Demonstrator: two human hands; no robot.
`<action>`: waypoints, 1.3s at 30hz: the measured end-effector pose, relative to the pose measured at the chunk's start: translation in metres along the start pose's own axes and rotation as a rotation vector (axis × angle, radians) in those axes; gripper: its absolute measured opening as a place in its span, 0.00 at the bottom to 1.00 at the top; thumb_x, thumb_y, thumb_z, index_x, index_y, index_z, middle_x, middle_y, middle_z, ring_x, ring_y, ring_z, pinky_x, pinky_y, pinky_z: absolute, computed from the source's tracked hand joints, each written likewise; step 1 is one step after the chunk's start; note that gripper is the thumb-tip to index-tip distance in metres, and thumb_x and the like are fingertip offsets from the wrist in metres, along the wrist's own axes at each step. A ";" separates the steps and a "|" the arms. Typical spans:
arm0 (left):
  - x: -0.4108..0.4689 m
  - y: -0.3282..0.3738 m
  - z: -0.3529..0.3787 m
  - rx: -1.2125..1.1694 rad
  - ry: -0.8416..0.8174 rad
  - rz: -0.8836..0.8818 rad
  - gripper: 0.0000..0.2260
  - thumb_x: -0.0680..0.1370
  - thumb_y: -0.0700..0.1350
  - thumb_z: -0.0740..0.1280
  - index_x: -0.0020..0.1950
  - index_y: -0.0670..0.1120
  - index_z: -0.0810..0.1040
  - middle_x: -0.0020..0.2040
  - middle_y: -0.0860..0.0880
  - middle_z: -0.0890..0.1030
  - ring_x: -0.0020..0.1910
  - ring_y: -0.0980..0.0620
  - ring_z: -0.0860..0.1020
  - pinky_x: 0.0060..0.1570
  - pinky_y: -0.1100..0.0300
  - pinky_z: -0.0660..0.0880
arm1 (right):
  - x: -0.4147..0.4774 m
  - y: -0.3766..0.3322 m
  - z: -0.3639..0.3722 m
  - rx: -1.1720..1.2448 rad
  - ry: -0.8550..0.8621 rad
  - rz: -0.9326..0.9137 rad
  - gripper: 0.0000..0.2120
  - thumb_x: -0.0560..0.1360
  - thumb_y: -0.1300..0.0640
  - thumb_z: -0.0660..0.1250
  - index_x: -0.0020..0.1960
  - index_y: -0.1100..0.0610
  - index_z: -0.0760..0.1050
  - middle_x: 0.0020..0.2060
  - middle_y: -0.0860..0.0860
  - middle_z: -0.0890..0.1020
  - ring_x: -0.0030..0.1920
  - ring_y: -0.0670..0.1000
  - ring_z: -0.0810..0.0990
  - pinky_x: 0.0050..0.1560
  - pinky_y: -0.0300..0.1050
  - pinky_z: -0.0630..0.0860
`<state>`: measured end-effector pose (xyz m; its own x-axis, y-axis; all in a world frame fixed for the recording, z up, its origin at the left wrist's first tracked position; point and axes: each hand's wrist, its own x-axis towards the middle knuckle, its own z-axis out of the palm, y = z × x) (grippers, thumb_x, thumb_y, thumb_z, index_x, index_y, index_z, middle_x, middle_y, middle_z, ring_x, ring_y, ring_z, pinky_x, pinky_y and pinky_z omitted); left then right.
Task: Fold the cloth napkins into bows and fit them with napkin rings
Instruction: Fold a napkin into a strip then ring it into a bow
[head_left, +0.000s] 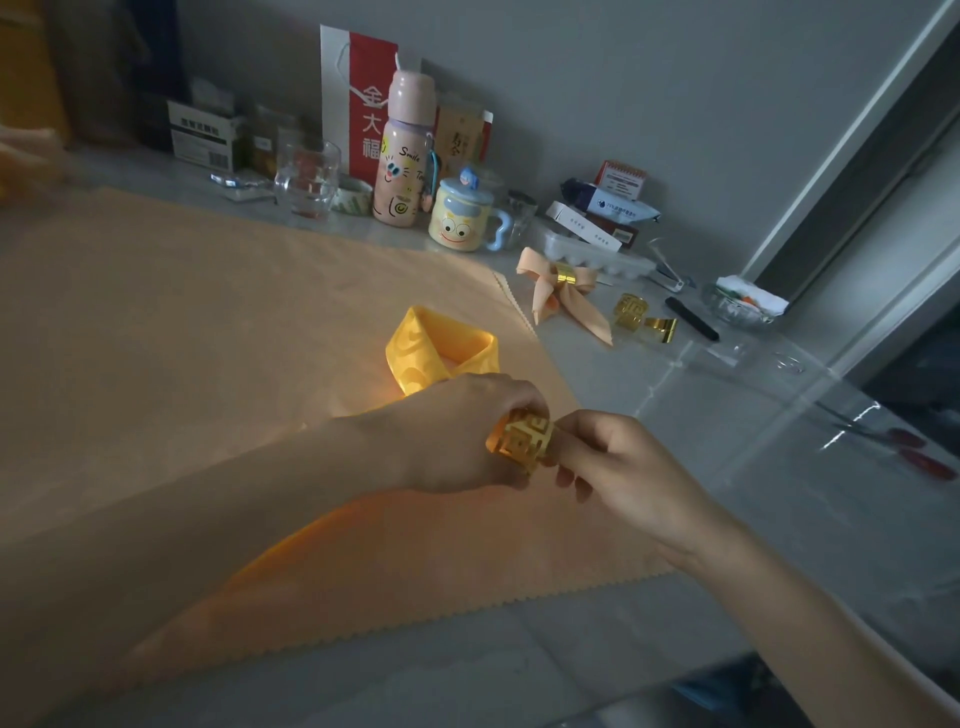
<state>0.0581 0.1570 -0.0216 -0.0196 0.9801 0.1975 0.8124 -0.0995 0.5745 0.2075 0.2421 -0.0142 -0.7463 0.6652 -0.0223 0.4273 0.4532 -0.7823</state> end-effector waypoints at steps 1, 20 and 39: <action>0.001 -0.001 -0.002 0.006 -0.007 0.005 0.22 0.70 0.46 0.74 0.62 0.49 0.73 0.56 0.53 0.75 0.55 0.55 0.73 0.54 0.61 0.68 | -0.001 0.000 -0.001 0.015 0.019 -0.010 0.09 0.76 0.55 0.65 0.41 0.60 0.78 0.30 0.48 0.76 0.30 0.41 0.73 0.33 0.35 0.69; 0.004 -0.037 -0.013 0.207 0.118 -0.022 0.24 0.73 0.50 0.70 0.67 0.55 0.68 0.62 0.56 0.74 0.62 0.55 0.69 0.62 0.59 0.59 | -0.002 -0.004 -0.025 -0.012 -0.229 -0.029 0.13 0.74 0.68 0.66 0.53 0.54 0.73 0.37 0.52 0.81 0.37 0.46 0.80 0.38 0.36 0.75; -0.001 -0.036 -0.011 0.284 0.192 -0.054 0.32 0.75 0.53 0.68 0.74 0.59 0.56 0.62 0.58 0.70 0.61 0.57 0.60 0.58 0.66 0.50 | 0.054 0.014 0.036 -0.139 0.118 -0.275 0.10 0.75 0.55 0.64 0.50 0.53 0.83 0.53 0.50 0.80 0.57 0.50 0.77 0.57 0.48 0.73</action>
<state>0.0224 0.1574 -0.0341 -0.1550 0.9296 0.3344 0.9364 0.0304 0.3496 0.1553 0.2631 -0.0488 -0.7829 0.5667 0.2569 0.2894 0.6971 -0.6560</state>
